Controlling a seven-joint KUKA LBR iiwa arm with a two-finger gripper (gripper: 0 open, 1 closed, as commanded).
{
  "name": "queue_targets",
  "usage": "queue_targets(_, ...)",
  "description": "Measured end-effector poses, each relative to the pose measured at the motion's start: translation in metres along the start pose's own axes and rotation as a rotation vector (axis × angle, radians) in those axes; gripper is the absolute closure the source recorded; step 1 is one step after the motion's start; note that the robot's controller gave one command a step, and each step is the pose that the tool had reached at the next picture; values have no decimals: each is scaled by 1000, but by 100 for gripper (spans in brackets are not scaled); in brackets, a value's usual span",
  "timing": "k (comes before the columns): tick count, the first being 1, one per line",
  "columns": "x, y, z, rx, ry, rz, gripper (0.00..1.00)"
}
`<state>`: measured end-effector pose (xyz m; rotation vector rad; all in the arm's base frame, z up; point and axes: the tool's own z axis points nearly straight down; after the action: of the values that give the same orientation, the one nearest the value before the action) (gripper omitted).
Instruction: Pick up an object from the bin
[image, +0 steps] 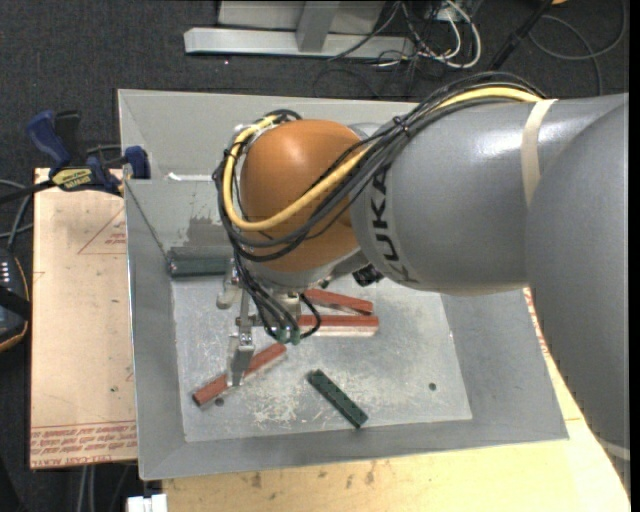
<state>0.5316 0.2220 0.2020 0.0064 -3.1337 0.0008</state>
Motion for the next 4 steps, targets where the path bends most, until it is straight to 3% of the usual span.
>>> queue_targets(1, -2, -1, -4, -2, -8, 3, 0)
queue_targets(2, -11, 3, 37, -3, -14, -72, 0)
queue_targets(3, -11, 3, 52, -3, -15, -92, 0)
queue_targets(4, -15, -1, 41, 2, 4, -179, 0)
